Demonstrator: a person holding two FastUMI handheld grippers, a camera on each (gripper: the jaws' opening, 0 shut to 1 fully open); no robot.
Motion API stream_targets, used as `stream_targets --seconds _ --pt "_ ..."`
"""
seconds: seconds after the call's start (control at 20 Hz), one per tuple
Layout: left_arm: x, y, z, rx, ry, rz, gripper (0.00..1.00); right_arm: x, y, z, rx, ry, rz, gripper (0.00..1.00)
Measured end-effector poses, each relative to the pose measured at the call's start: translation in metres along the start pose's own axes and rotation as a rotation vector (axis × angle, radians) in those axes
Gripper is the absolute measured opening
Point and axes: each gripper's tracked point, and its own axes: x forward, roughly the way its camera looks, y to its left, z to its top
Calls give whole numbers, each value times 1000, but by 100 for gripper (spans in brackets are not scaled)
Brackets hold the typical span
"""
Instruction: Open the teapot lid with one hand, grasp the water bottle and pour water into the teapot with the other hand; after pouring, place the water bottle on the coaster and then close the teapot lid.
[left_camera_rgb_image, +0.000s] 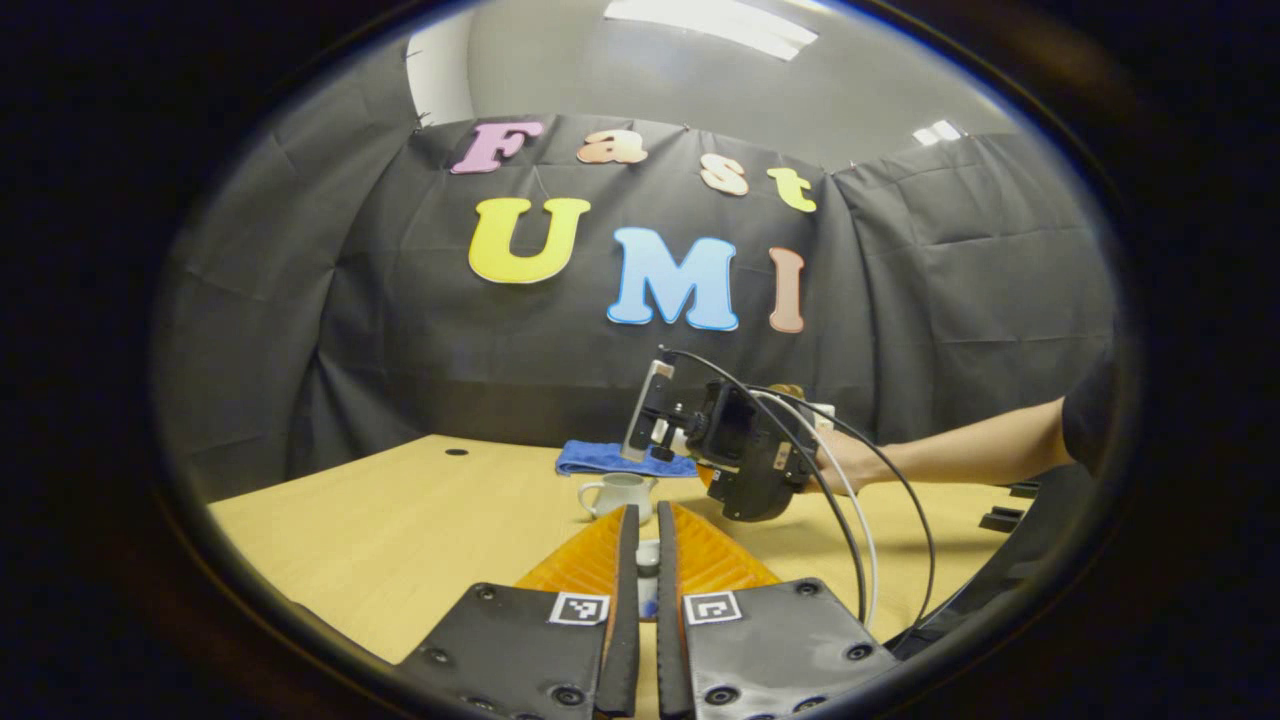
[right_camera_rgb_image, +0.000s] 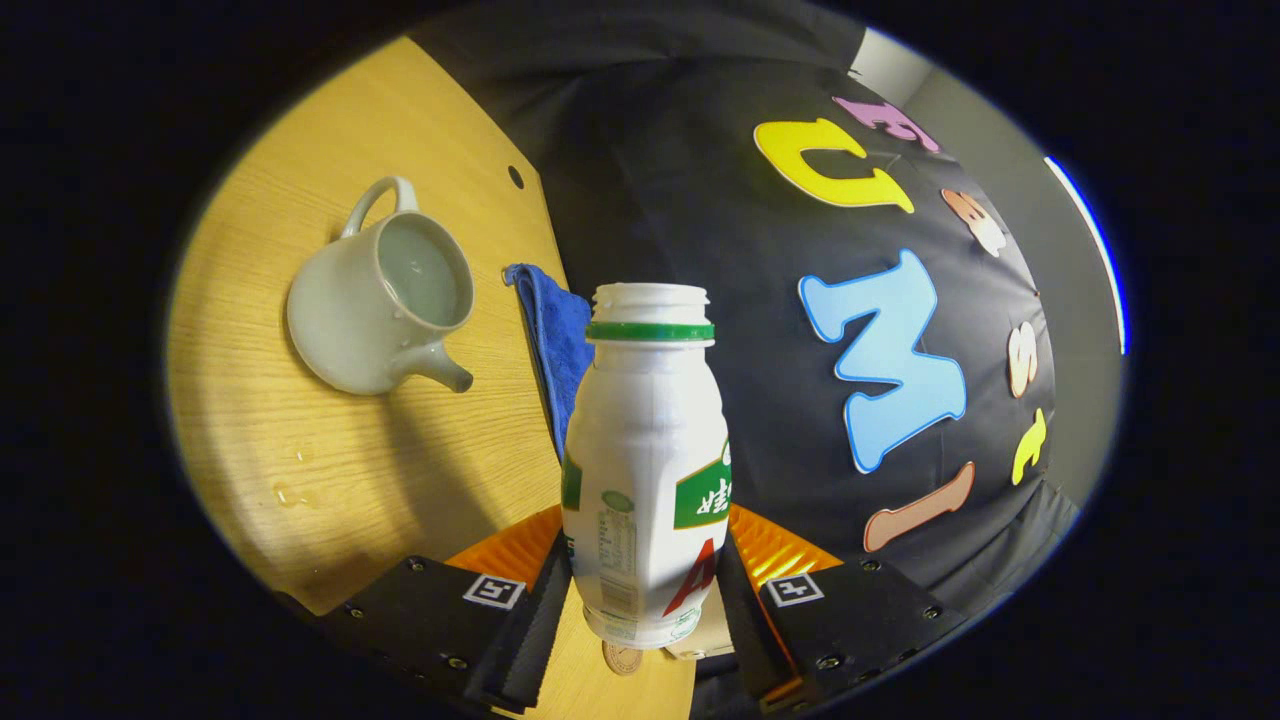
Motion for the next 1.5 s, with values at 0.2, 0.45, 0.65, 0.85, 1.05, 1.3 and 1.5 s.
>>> stream_targets --seconds 0.2,0.45,0.65,0.85,1.05,1.3,1.5 --pt "-3 1 -11 28 25 11 18 -8 11 10 -114 -23 -22 72" --pt "-2 10 -16 41 41 35 17 -22 19 23 -249 -48 -57 70" --pt "-3 12 -14 42 38 38 13 -24 24 26 -332 -60 -71 75" --pt "-3 14 -15 51 38 44 13 -15 21 22 -407 -65 -80 72" --pt "-3 12 -15 61 36 41 13 -16 16 24 -466 -71 -87 72" --pt "-3 10 -15 71 40 37 13 -17 13 28 -533 -85 -106 72" --pt "-5 13 -12 80 33 45 13 -15 10 29 -563 -85 -117 72"
